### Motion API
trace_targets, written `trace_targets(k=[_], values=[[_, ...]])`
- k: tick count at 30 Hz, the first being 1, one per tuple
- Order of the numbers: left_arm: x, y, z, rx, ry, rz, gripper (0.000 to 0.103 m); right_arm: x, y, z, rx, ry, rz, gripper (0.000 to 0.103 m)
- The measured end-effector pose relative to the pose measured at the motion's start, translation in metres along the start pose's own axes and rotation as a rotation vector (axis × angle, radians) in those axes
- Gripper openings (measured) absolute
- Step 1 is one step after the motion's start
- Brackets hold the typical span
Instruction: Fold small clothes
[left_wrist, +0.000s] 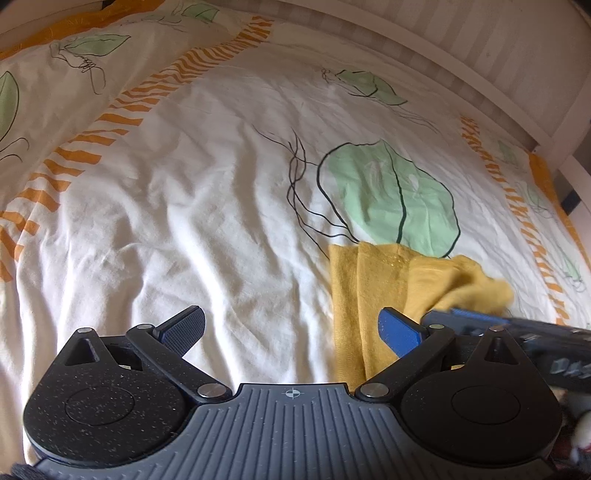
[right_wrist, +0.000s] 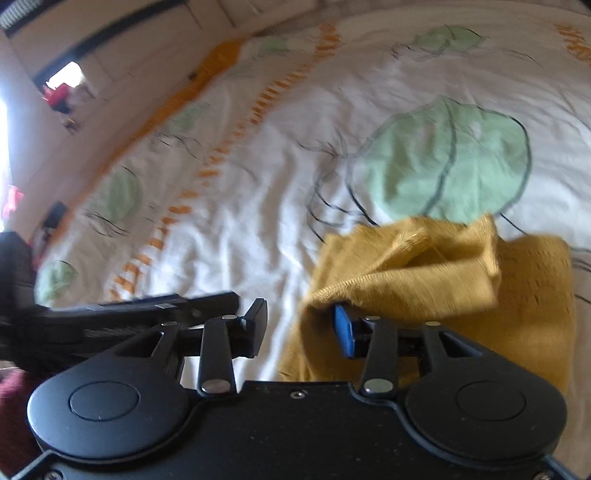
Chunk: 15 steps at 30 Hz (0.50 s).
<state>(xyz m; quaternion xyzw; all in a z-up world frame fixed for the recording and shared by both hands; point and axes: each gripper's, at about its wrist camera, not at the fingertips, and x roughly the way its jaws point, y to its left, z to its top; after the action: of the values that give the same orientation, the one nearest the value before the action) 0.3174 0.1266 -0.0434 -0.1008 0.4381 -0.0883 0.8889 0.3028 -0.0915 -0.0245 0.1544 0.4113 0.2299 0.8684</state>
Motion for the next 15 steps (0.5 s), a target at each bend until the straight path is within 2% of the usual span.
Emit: trace_targets(k=[3, 6, 10, 15], values=[[-0.003, 0.007, 0.001, -0.018, -0.010, 0.007, 0.101, -0.016, 0.001, 0.008, 0.022, -0.057, 0.051, 0.051], [-0.005, 0.010, 0.002, -0.035, -0.015, 0.007, 0.101, -0.030, -0.003, 0.012, 0.036, -0.100, 0.051, 0.051], [-0.003, 0.007, 0.002, -0.033, -0.013, -0.001, 0.101, -0.044, -0.020, 0.006, 0.047, -0.124, -0.014, 0.055], [-0.001, -0.010, -0.003, 0.026, -0.009, -0.021, 0.101, -0.045, -0.040, -0.023, 0.028, -0.079, -0.121, 0.055]])
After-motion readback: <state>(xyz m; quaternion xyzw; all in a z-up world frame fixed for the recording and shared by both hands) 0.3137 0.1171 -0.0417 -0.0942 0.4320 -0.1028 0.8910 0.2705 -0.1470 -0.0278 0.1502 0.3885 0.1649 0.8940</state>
